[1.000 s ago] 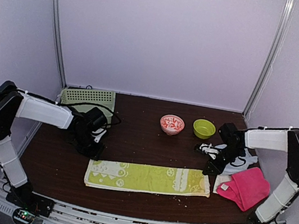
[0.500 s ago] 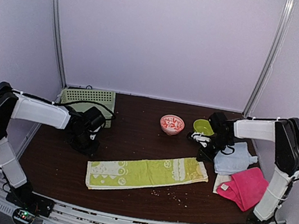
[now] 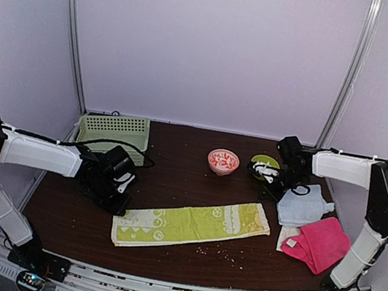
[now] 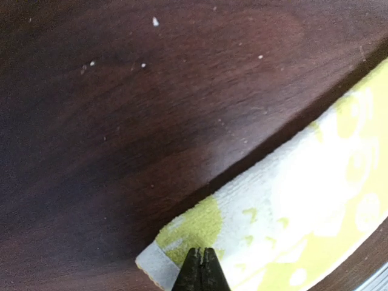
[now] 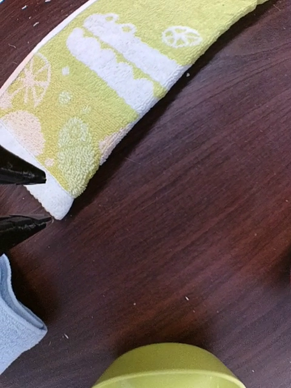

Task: Roll the towels
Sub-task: Move the towel to the center of the board.

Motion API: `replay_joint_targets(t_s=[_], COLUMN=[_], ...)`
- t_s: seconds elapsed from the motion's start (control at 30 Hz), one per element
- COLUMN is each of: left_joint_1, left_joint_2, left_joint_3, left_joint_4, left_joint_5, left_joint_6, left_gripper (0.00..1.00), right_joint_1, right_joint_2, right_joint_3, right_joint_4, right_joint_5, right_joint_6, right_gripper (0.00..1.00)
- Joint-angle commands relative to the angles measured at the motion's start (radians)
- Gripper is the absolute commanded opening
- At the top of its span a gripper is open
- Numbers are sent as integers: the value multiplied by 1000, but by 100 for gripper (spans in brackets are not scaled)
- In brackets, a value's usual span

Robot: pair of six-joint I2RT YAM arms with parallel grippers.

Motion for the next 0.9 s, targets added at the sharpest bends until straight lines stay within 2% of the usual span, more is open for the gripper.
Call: replay_joint_targets(t_s=[0.0,0.13,0.27,0.5,0.7,0.87], left_joint_1=[2,4,12,99,162,172], left_joint_2=[62,126,162,184,190,200], left_joint_3=[-20,-23,-20,8,63,114], left_joint_4=[12,23,23,12,40,31], left_joint_5=[-30,-98,-165,-246,-262,-251], left_joint_6=[-16,-42,-56,-59,-44,-22], left_gripper=[0,0,0,0,0,0], right_joint_1=[6,13,31,35,36,35], right_joint_2=[40,84,114,160,229,270], right_joint_3=[-29,-28,-50,4,103,169], right_joint_4=[-6,-5,36,57,52,36], right_joint_5=[-12,3,96,159,163,165], right_joint_6=[10,17,49,137,194,200], right_gripper=[16,15,14,12,11,11])
